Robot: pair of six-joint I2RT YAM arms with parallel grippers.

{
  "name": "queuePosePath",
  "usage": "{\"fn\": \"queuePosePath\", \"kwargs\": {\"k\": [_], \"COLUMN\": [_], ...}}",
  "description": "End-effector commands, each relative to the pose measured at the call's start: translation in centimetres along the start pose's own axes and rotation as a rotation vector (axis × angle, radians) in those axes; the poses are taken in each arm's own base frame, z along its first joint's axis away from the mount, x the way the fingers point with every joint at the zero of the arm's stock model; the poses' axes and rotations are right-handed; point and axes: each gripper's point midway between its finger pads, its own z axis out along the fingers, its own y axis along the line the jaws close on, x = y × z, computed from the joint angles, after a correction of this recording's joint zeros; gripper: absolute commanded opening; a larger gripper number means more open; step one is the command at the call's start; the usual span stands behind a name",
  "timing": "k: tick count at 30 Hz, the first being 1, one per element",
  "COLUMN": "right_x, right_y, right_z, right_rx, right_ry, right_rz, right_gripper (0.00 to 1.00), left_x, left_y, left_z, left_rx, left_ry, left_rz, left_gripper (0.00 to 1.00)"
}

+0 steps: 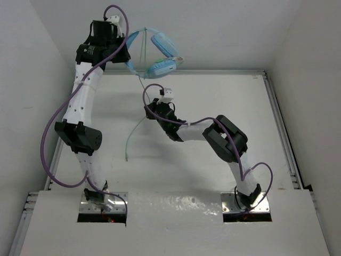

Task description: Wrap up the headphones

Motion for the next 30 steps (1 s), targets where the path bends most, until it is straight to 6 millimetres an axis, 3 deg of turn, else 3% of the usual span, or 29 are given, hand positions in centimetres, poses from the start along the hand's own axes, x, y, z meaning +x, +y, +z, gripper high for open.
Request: {"fn": "queuePosePath", "kwargs": {"k": [1,5,8,9,10,11,12,14,15,18,21,22,25,28,30], "right_x": [1.4,1.9,-2.1,-4.3,-5.1,-7.4,-10.7,-13.5,-16.6,-20.0,-23.2,-24.7,-25.8,-26.6,-26.3], "right_y": [1.6,1.6,0.9,-0.8,-2.1,-2.4,-3.9,-5.8,-6.9,-9.3,-9.6,-8.8,-8.8,-8.3,-9.5], "right_z": [0.0,-0.1,-0.2,0.2,-0.1,-0.4,-0.6,-1.7,-2.4,-3.9,-5.7,-6.7,-7.4,-7.9,-8.7], "right_rx": [-0.086,-0.126,-0.171,-0.158,-0.149,-0.174,-0.165,-0.145,-0.133,-0.108,-0.136,-0.155,-0.100,-0.071,-0.004], "right_ry": [0.063,0.071,-0.037,-0.088,-0.108,-0.166,-0.235,-0.304,-0.362,-0.420,-0.452,-0.472,-0.405,-0.348,-0.283], "right_rz": [0.054,0.120,0.255,0.287,0.305,0.340,0.352,0.332,0.319,0.228,0.120,0.081,-0.193,-0.358,-0.499], "right_gripper": [0.00,0.00,0.00,0.00,0.00,0.00,0.00,0.00,0.00,0.00,0.00,0.00,0.00,0.00,0.00], "left_x": [-7.1,-6.5,-5.0,-4.4,-3.5,-2.5,-1.6,1.3,2.4,6.2,9.9,10.7,13.9,15.3,15.2], "left_y": [-4.4,-7.9,-10.3,-10.7,-10.7,-10.5,-10.3,-9.9,-10.0,-10.2,-9.8,-9.6,-8.4,-6.1,-4.5], "left_z": [-6.0,-7.0,-8.1,-8.4,-8.0,-8.2,-8.0,-7.4,-7.3,-7.4,-6.8,-6.4,-4.9,-3.0,-1.6], "left_rx": [0.166,0.382,0.544,0.578,0.586,0.584,0.578,0.588,0.602,0.648,0.635,0.629,0.556,0.448,0.354], "left_ry": [-0.245,-0.210,-0.168,-0.149,-0.132,-0.099,-0.075,-0.010,0.018,0.114,0.214,0.232,0.346,0.403,0.406], "left_rz": [-0.059,-0.010,0.067,0.087,0.131,0.148,0.171,0.265,0.297,0.446,0.602,0.668,0.781,0.830,0.867], "left_gripper": [0.00,0.00,0.00,0.00,0.00,0.00,0.00,0.00,0.00,0.00,0.00,0.00,0.00,0.00,0.00]}}
